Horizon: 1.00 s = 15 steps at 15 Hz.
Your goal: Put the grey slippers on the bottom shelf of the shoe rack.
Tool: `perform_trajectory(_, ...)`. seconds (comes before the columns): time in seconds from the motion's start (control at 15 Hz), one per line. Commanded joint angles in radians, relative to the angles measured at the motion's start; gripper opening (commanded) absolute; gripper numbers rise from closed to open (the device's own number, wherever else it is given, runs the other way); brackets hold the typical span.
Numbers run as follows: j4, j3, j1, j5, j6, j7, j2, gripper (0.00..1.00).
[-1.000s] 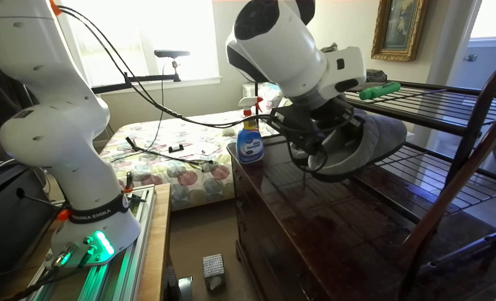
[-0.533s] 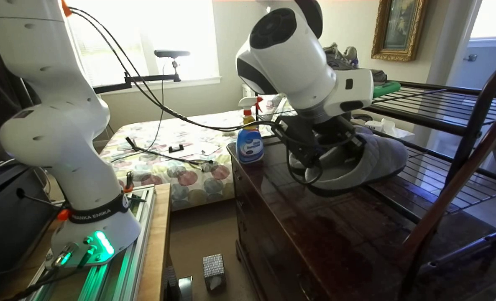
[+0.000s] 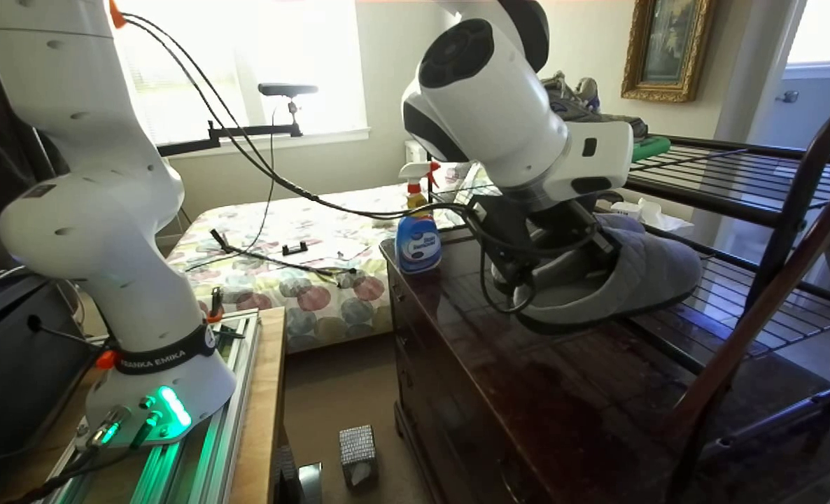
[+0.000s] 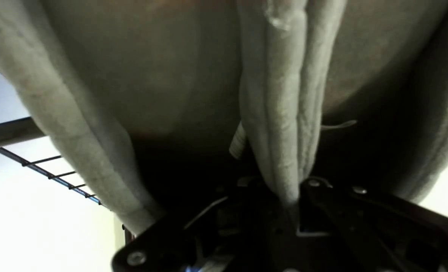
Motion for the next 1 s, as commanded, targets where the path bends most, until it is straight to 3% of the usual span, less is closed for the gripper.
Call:
perform_trajectory(0.0,0.044,0.008,0.012,-0.038,0.023,0.022,0.03,0.02)
perform_trajectory(0.33,0.098,0.007,0.015,-0.069,0.033,0.032,0.068,0.02)
perform_trajectory(0.93,0.226,0.016,-0.022,0.242,0.009,-0.176,0.168,0.02)
